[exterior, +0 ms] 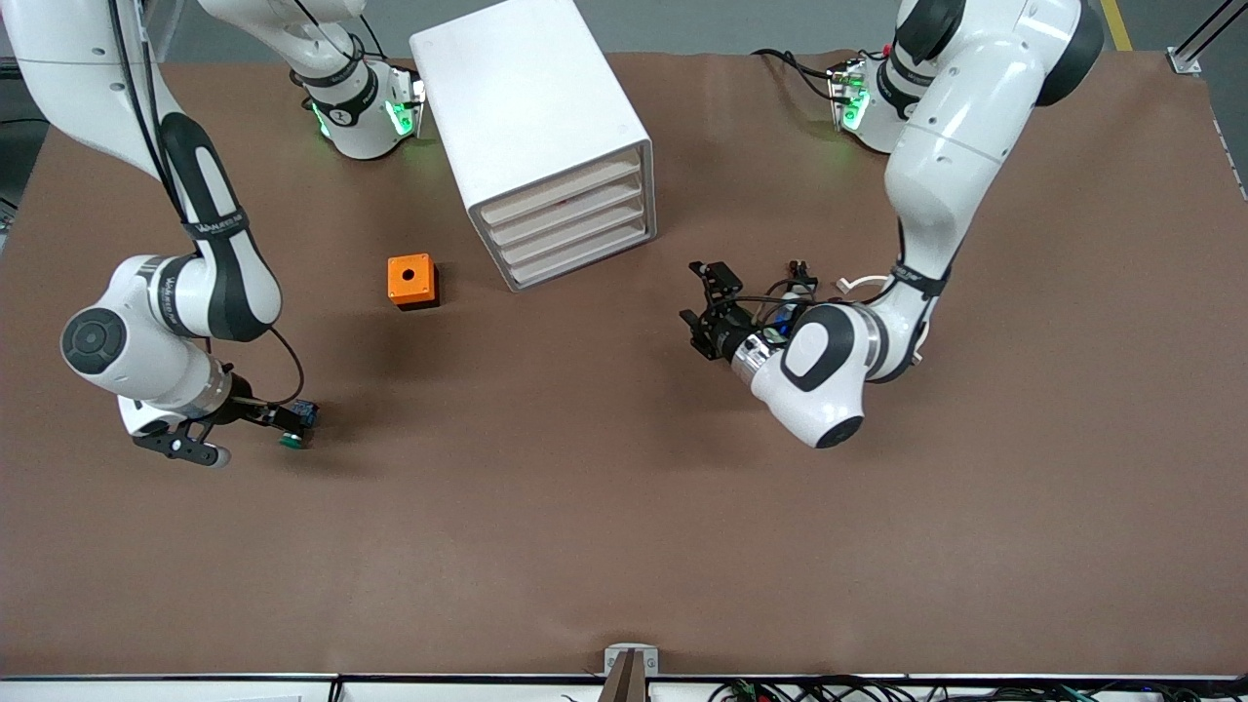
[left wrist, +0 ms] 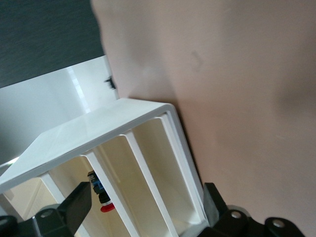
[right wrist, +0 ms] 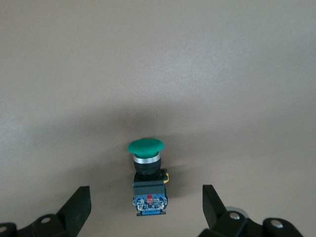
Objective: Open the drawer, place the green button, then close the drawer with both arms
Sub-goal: 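Grasp the green button with the right gripper while the left gripper grips the drawer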
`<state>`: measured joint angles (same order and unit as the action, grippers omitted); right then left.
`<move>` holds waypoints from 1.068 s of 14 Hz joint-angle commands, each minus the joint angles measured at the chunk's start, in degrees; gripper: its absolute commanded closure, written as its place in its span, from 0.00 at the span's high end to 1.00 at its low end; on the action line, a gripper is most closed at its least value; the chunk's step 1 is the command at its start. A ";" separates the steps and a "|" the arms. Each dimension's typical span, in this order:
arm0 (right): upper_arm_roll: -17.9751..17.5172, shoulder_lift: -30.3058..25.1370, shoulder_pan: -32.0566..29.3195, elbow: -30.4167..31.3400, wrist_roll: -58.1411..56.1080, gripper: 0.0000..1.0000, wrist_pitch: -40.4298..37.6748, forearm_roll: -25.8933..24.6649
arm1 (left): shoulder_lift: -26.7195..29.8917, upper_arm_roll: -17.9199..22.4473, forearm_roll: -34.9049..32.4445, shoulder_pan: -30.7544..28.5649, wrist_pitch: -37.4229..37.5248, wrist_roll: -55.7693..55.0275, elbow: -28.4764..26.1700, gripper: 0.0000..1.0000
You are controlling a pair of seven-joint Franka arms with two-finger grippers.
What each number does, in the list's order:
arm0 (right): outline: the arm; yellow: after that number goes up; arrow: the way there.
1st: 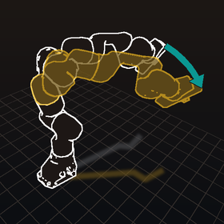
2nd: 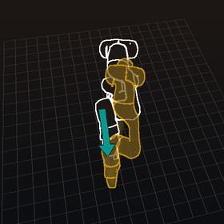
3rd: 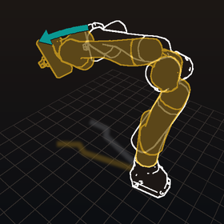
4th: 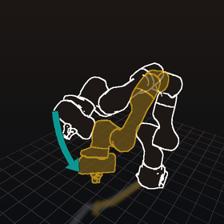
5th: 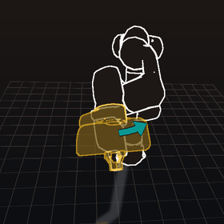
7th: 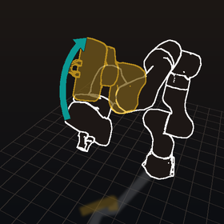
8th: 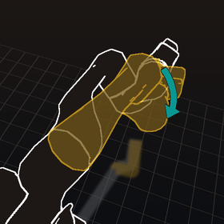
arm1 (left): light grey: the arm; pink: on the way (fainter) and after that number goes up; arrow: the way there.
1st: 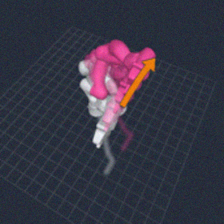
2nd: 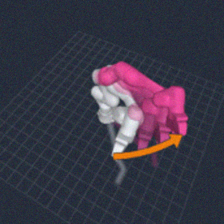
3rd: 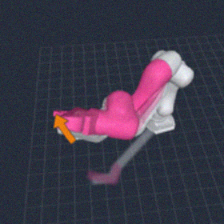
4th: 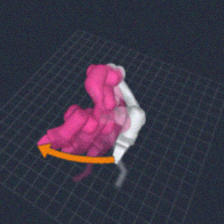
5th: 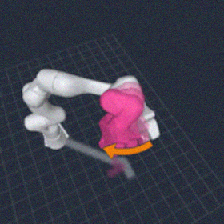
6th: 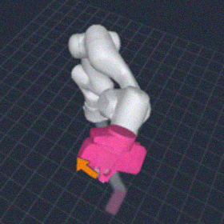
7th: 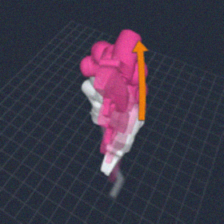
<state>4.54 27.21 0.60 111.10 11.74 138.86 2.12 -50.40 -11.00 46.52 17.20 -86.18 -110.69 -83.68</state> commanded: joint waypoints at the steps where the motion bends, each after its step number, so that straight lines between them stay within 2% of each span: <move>1: 0.20 1.01 0.63 1.75 0.65 1.00 2.81 1.84 | -1.55 -0.16 1.55 2.65 2.34 -3.21 1.85 1.00; 2: 0.20 1.27 1.07 2.01 0.65 1.00 3.43 1.84 | -1.63 -0.24 1.64 3.53 2.34 -3.56 1.85 0.98; 3: 0.20 1.71 1.16 2.10 0.56 1.00 3.70 1.84 | -2.16 -0.25 2.16 4.24 2.34 -3.57 1.85 0.82; 5: 0.20 2.41 1.59 2.28 -0.14 1.00 4.23 1.75 | -3.30 -0.25 4.44 4.59 2.34 -3.65 1.68 0.70; 7: 0.20 2.41 1.86 2.63 -0.41 1.00 4.41 1.40 | -4.18 -0.16 5.24 6.08 2.34 -4.88 1.76 0.53; 8: 0.29 2.50 2.03 2.72 -0.49 1.00 4.58 1.05 | -4.53 -0.16 5.33 6.61 2.34 -4.88 1.76 0.51; 15: 0.29 2.50 1.25 5.88 -4.10 1.00 10.12 0.96 | -6.99 -0.16 7.79 9.16 2.34 -6.73 1.67 0.51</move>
<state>4.80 30.30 2.20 115.68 9.25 147.79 3.20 -56.86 -11.32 53.22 25.05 -84.81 -115.89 -83.28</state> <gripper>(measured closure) 0.000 0.493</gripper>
